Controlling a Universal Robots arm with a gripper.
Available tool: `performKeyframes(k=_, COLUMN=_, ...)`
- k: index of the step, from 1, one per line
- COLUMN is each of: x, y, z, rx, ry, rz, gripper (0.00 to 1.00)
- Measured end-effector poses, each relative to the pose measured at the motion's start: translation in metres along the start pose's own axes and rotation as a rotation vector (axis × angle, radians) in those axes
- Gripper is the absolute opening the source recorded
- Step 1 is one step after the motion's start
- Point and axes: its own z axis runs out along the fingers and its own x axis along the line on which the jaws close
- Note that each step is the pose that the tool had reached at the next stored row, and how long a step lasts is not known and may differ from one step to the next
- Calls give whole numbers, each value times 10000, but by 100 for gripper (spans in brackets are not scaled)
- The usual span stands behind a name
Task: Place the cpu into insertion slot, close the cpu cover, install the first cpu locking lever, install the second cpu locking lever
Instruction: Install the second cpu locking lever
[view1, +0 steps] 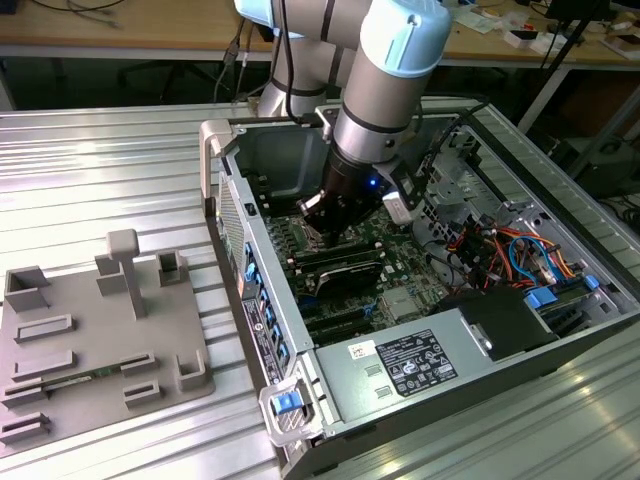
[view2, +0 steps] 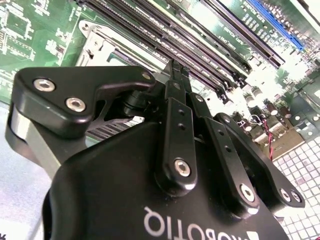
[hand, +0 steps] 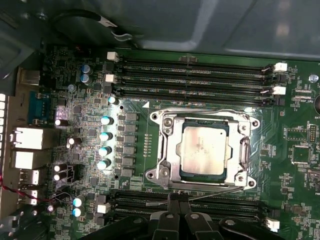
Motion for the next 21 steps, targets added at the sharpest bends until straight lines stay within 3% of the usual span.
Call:
performKeyframes(k=11, x=65, y=25, z=75, rx=-22, ry=-1, rz=1, gripper=11)
performKeyframes(k=21, x=175, y=40, z=126, rx=-49, ry=1, rz=-36, gripper=11)
